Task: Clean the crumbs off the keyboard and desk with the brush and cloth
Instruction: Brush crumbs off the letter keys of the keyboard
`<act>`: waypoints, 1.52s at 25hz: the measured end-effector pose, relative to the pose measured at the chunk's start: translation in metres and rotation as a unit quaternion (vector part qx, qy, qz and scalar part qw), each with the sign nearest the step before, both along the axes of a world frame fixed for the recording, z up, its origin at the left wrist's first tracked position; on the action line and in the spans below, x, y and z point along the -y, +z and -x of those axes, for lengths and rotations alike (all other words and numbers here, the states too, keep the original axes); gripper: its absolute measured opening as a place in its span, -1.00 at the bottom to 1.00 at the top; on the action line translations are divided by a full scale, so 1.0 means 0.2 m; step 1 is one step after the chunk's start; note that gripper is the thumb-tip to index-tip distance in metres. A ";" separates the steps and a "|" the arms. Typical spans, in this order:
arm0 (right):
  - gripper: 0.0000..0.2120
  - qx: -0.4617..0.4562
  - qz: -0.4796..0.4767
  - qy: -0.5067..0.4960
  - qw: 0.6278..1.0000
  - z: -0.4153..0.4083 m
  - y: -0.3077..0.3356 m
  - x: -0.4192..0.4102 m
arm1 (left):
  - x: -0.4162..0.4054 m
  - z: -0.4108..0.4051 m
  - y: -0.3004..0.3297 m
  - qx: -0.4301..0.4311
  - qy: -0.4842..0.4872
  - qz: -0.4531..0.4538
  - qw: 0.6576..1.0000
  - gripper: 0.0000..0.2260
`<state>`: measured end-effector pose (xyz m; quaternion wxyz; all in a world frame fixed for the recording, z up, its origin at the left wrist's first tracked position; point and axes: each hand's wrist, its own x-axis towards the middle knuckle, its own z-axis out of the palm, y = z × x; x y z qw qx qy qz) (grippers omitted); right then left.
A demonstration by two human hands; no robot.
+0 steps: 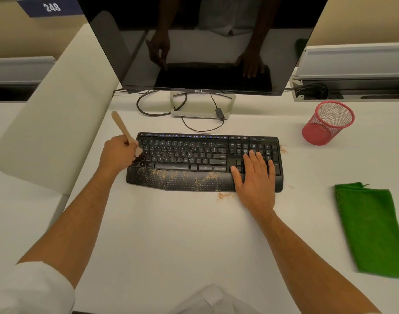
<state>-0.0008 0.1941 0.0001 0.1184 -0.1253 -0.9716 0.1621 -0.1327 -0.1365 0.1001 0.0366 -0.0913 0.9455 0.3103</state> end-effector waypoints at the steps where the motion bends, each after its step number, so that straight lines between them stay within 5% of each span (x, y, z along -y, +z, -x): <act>1: -0.41 0.001 -0.001 -0.001 1.000 0.00 0.00 0.00 | -0.01 -0.01 -0.01 -0.017 0.020 -0.036 0.999 -0.80; 9: -0.40 0.004 -0.001 0.000 1.000 0.00 0.00 0.00 | -0.02 -0.01 0.01 0.150 -0.044 -0.003 0.988 -0.86; 13: -0.41 -0.002 0.001 -0.003 1.000 0.00 0.00 0.00 | 0.02 -0.03 -0.01 0.047 -0.047 0.000 0.998 -0.75; 16: -0.40 0.000 0.003 -0.001 1.000 0.00 0.00 0.00 | 0.03 -0.05 -0.04 0.046 -0.108 0.018 0.993 -0.74; 26: -0.40 0.004 0.001 0.000 1.000 0.00 0.01 0.00 | 0.18 0.04 0.02 0.064 -0.163 0.296 0.939 -0.80; 29: -0.40 0.001 -0.003 0.000 1.000 0.00 0.01 0.00 | 0.15 0.03 0.01 0.015 -0.168 0.201 0.965 -0.81; 33: -0.40 0.001 -0.004 -0.001 1.000 0.00 0.01 0.00 | 0.08 -0.03 -0.01 0.056 -0.196 0.003 0.979 -0.88; 38: -0.41 0.001 -0.001 0.000 1.000 0.00 0.01 0.00 | 0.16 0.00 -0.03 0.074 -0.223 0.109 0.966 -0.79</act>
